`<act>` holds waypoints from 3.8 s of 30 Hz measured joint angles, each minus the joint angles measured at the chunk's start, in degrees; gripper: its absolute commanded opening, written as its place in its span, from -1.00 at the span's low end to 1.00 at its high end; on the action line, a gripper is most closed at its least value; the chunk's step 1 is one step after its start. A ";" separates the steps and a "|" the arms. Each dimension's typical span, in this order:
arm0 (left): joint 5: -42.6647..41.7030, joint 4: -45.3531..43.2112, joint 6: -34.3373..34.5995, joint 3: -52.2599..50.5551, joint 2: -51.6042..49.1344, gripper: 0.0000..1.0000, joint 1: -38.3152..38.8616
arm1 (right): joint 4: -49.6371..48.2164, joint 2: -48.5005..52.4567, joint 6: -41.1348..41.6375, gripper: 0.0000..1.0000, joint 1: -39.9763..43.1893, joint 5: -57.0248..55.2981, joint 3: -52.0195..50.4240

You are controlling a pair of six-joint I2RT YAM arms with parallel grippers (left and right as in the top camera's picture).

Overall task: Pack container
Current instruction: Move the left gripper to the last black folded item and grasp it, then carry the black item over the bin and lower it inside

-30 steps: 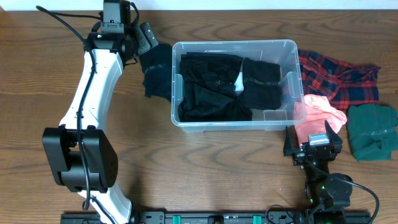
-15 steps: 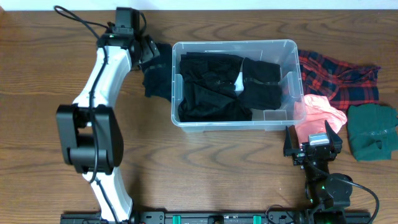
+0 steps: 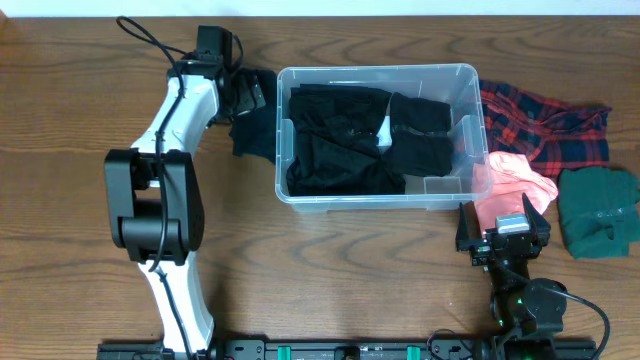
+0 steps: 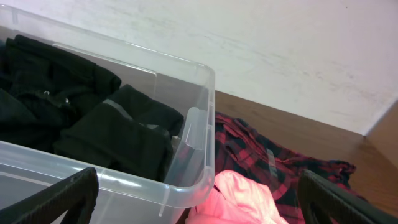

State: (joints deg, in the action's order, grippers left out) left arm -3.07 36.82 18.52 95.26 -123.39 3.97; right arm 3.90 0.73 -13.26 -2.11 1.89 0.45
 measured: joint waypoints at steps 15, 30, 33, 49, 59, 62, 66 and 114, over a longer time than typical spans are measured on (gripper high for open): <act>-1.57 0.07 -0.72 -0.20 -3.28 0.59 -0.07 | 0.00 0.00 0.00 0.99 0.00 0.02 0.00; -2.38 0.48 -1.33 -0.20 -3.37 0.54 0.11 | 0.00 0.00 0.00 0.99 0.00 0.02 0.00; -2.51 0.22 -1.51 -0.24 -3.37 0.54 0.09 | 0.00 0.00 0.00 0.98 0.00 0.00 0.00; -5.49 -2.03 -2.12 -2.14 -2.91 -0.76 -0.02 | 0.00 0.00 0.00 0.98 0.00 0.00 0.00; -3.58 1.86 -2.40 -2.19 -1.55 -0.88 -0.63 | 0.00 0.00 0.00 0.98 0.00 0.02 0.00; -1.81 4.35 -2.84 -3.04 0.11 -0.88 -1.86 | 0.00 0.00 0.00 0.99 0.00 0.02 0.00; 0.07 6.16 -5.35 -4.46 5.66 -0.88 -3.54 | 0.00 0.00 0.00 0.98 0.00 0.00 0.00; -21.00 4.39 -59.49 -4.50 20.74 -0.88 36.44 | 0.00 0.00 0.00 0.98 0.00 0.02 0.00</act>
State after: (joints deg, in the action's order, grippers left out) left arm -24.08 41.21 -40.97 90.76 -102.65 40.40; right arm 3.90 0.73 -13.26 -2.11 1.91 0.45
